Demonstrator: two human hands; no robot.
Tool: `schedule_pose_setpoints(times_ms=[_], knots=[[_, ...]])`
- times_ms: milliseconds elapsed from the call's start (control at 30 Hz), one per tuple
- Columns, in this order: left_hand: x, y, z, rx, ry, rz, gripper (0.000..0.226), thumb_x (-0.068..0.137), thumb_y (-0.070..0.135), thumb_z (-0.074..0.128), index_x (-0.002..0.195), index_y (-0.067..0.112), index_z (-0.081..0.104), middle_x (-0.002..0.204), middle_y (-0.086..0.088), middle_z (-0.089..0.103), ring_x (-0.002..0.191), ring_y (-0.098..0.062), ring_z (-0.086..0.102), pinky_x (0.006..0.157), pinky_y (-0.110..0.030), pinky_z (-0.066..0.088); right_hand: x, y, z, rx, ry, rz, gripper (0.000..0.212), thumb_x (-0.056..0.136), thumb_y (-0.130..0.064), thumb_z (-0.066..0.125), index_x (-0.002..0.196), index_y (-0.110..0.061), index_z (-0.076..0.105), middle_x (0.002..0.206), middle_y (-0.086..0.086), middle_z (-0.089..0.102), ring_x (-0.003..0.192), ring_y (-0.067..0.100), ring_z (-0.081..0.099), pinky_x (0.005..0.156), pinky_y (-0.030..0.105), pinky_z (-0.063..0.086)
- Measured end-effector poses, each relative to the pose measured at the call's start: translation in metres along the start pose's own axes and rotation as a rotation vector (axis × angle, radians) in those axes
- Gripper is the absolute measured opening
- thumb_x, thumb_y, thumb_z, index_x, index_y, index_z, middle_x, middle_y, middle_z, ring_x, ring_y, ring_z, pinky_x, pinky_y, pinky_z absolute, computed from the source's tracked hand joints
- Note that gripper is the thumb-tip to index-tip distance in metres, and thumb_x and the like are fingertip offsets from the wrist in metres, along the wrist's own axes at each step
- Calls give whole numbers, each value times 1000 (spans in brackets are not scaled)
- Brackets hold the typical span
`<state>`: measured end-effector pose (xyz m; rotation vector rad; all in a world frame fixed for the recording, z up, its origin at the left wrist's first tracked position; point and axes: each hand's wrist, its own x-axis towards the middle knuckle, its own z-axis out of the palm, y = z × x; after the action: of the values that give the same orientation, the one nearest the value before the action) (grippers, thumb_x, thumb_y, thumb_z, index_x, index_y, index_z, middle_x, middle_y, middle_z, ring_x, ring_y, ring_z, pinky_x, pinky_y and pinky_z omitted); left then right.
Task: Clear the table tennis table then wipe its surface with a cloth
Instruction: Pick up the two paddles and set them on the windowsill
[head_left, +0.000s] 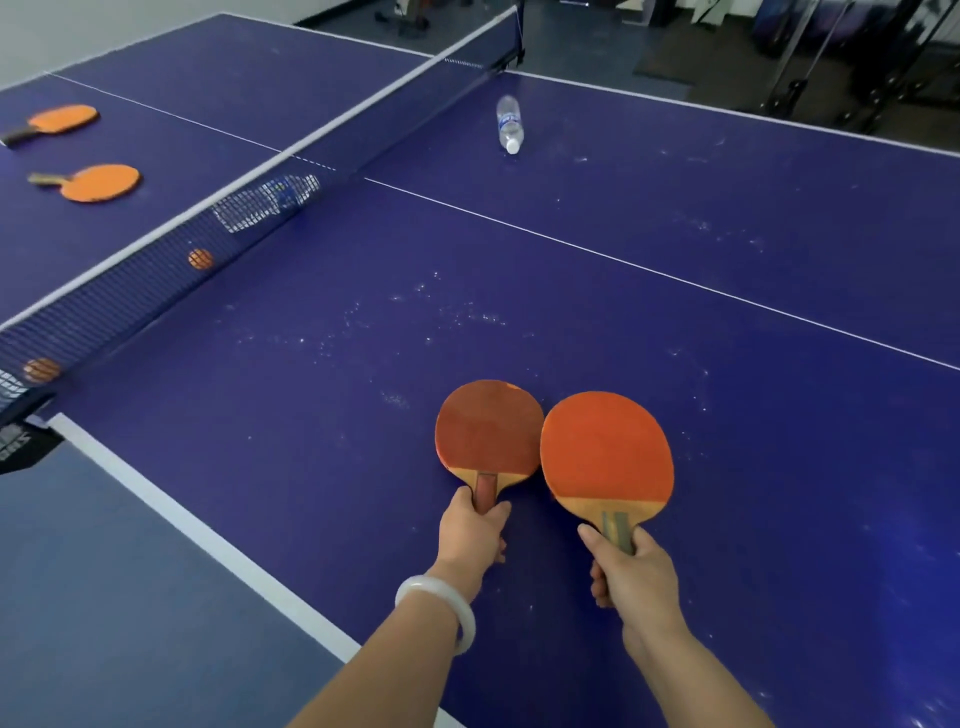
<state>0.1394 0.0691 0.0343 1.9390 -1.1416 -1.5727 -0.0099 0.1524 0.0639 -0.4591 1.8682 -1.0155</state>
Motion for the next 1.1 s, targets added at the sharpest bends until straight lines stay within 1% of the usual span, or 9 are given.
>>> schedule_pose_setpoints(times_ms=[100, 233, 433, 533, 767, 833, 933, 1033, 1100], knots=[[-21, -3, -13, -3, 50, 8, 27, 90, 33, 65, 87, 12, 49, 66, -4, 52, 49, -13, 47, 45, -21, 44, -6, -8, 0, -55, -63, -37, 23, 86, -25, 72, 91, -6, 61, 60, 6, 54, 48, 15, 50, 46, 25, 46], [-54, -13, -44, -46, 136, 3, 36, 90, 44, 62, 89, 9, 55, 59, -3, 51, 42, -13, 45, 44, -24, 44, -17, -27, 15, -126, -193, -102, 20, 87, -25, 70, 88, -8, 62, 58, 5, 54, 47, 15, 50, 45, 25, 45], [-94, -44, -120, -153, 239, -26, 31, 93, 33, 61, 84, 7, 47, 51, -6, 50, 39, -18, 45, 42, -25, 41, -53, -50, 69, -256, -431, -188, 22, 87, -26, 70, 85, -5, 62, 55, 5, 54, 45, 16, 49, 45, 27, 44], [-109, -69, -172, -187, 283, -54, 28, 93, 30, 61, 84, 6, 48, 50, -6, 52, 38, -20, 45, 41, -25, 37, -80, -57, 111, -312, -523, -218, 19, 88, -24, 70, 86, -6, 62, 54, 5, 54, 44, 16, 48, 44, 27, 43], [-153, -139, -320, -219, 504, -47, 25, 88, 19, 64, 76, 8, 45, 49, -8, 51, 34, -19, 43, 37, -24, 33, -168, -61, 253, -392, -688, -263, 17, 87, -15, 69, 85, 0, 61, 54, 6, 49, 44, 17, 42, 43, 27, 37], [-167, -162, -368, -224, 568, -48, 23, 86, 16, 64, 75, 8, 45, 48, -7, 50, 34, -18, 43, 37, -25, 33, -201, -59, 303, -418, -743, -293, 16, 87, -14, 69, 87, 0, 61, 56, 6, 50, 44, 15, 42, 42, 26, 35], [-183, -195, -436, -255, 663, -54, 20, 85, 13, 63, 75, 9, 46, 48, -5, 49, 34, -19, 43, 37, -25, 34, -249, -55, 378, -441, -837, -338, 11, 86, -14, 68, 86, -7, 60, 57, 6, 50, 44, 14, 42, 42, 25, 35], [-197, -223, -495, -306, 752, -74, 18, 85, 15, 64, 78, 8, 48, 49, -5, 50, 35, -20, 44, 40, -25, 35, -292, -48, 447, -464, -915, -355, 14, 85, -12, 67, 92, -1, 61, 55, 5, 50, 42, 13, 41, 41, 24, 36], [-204, -238, -530, -363, 807, -85, 19, 86, 15, 64, 79, 8, 48, 49, -6, 49, 38, -21, 44, 42, -26, 36, -317, -45, 486, -496, -960, -364, 13, 85, -11, 67, 89, -1, 60, 56, 5, 50, 42, 13, 41, 42, 25, 37]])
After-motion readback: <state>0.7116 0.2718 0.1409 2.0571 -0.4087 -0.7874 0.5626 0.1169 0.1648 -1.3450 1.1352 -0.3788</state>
